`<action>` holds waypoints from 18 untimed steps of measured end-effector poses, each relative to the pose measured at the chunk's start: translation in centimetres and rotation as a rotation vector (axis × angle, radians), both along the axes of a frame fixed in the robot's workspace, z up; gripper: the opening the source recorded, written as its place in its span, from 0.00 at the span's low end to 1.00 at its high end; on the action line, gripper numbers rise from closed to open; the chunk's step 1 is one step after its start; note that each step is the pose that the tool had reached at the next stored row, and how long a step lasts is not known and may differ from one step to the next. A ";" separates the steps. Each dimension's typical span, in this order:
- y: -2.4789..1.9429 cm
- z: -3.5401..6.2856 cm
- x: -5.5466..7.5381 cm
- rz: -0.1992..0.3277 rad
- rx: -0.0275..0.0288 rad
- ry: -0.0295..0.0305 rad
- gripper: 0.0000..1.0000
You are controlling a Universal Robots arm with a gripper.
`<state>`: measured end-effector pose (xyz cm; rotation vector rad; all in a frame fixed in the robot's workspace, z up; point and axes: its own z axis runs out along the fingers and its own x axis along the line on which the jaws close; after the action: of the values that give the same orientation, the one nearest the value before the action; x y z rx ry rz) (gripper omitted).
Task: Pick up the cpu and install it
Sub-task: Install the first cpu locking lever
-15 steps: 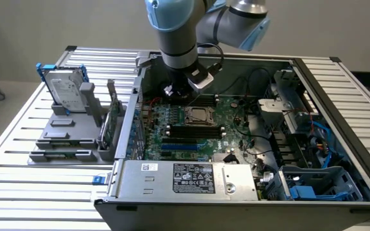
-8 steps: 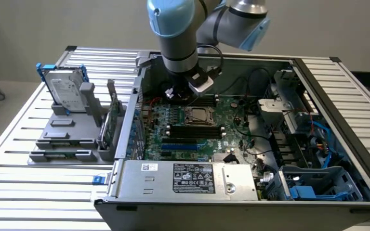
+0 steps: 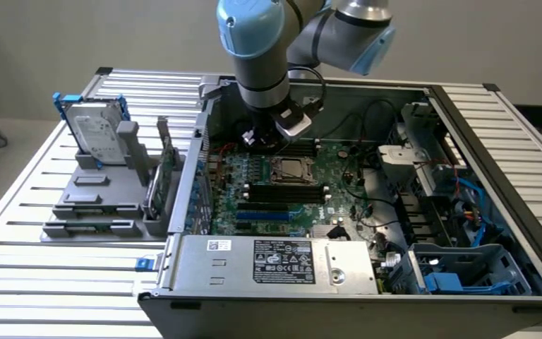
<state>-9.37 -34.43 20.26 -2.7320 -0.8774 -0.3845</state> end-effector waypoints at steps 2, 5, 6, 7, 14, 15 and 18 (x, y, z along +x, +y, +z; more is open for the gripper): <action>0.00 0.12 -0.1 -0.003 0.0001 0.0001 0.11; 0.01 0.23 -0.3 -0.005 0.0002 -0.0001 0.11; 0.01 0.23 -0.3 -0.005 -0.0001 0.0000 0.11; 0.01 0.24 -0.3 -0.005 -0.0008 0.0001 0.11; -0.09 0.23 -0.3 -0.006 -0.0081 0.0002 0.11; -0.09 0.22 -0.3 -0.006 -0.0103 0.0001 0.11; -0.09 0.01 -0.3 -0.006 -0.0194 -0.0008 0.11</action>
<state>-9.72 -34.52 20.27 -2.7529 -0.8780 -0.3801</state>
